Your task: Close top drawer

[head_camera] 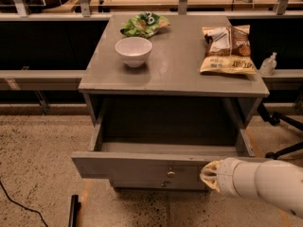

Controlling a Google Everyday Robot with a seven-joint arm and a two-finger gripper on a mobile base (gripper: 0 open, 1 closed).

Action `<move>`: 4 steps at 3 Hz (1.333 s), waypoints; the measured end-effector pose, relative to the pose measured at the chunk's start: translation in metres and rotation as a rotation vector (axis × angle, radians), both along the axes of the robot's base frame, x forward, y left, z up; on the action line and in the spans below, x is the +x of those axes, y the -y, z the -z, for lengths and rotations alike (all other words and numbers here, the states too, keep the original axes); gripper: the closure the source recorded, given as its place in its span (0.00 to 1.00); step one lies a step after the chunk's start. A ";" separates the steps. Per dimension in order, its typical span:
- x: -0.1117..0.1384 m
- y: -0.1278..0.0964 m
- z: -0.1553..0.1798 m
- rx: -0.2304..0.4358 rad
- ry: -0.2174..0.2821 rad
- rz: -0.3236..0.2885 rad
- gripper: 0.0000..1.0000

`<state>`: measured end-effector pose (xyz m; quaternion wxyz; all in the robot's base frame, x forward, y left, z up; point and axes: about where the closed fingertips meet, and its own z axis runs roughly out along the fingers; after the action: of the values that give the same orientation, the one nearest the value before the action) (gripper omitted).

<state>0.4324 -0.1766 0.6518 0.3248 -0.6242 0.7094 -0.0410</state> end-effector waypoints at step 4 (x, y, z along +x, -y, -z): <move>0.120 0.012 -0.014 -0.150 0.279 -0.033 1.00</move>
Offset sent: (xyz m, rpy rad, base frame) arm 0.0980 -0.0072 0.0102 -0.1797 -0.2856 -0.0150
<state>0.5520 -0.1888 0.6661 0.3733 -0.6464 0.6421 -0.1750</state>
